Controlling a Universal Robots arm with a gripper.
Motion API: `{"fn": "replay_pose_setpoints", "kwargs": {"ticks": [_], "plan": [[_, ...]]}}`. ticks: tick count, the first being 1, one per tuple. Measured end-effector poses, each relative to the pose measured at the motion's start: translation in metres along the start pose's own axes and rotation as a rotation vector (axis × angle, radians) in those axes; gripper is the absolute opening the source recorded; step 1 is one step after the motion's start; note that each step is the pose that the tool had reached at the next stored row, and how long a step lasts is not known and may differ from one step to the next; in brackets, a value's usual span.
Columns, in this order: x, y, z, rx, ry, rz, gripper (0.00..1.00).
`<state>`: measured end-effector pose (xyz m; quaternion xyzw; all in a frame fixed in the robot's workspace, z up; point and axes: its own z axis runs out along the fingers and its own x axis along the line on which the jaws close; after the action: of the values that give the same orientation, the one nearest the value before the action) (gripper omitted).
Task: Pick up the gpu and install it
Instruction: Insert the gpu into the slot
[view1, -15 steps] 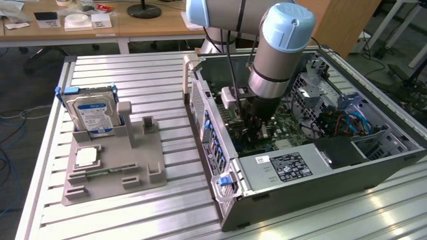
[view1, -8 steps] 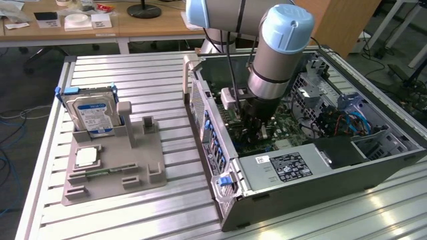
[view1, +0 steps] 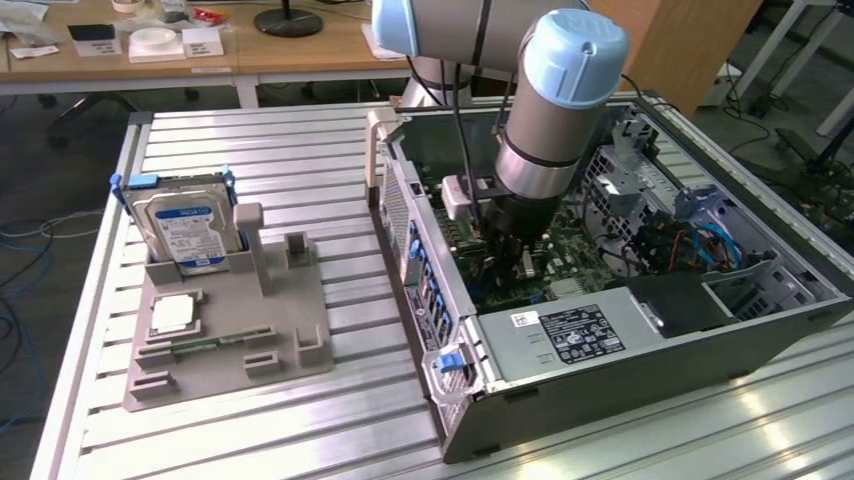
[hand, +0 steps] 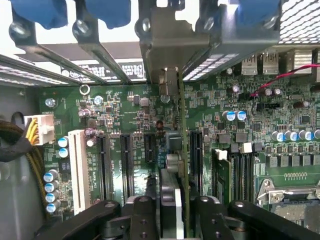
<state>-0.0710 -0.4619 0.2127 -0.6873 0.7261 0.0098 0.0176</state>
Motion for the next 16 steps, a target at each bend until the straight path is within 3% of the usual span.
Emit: {"fn": "replay_pose_setpoints", "kwargs": {"ticks": [3,16], "plan": [[0.000,-0.0001,-0.0055,0.0004,-0.0001,0.000,0.35],[-0.002,-0.0007,-0.0642,0.0011,-0.0001,0.000,0.35]]}}
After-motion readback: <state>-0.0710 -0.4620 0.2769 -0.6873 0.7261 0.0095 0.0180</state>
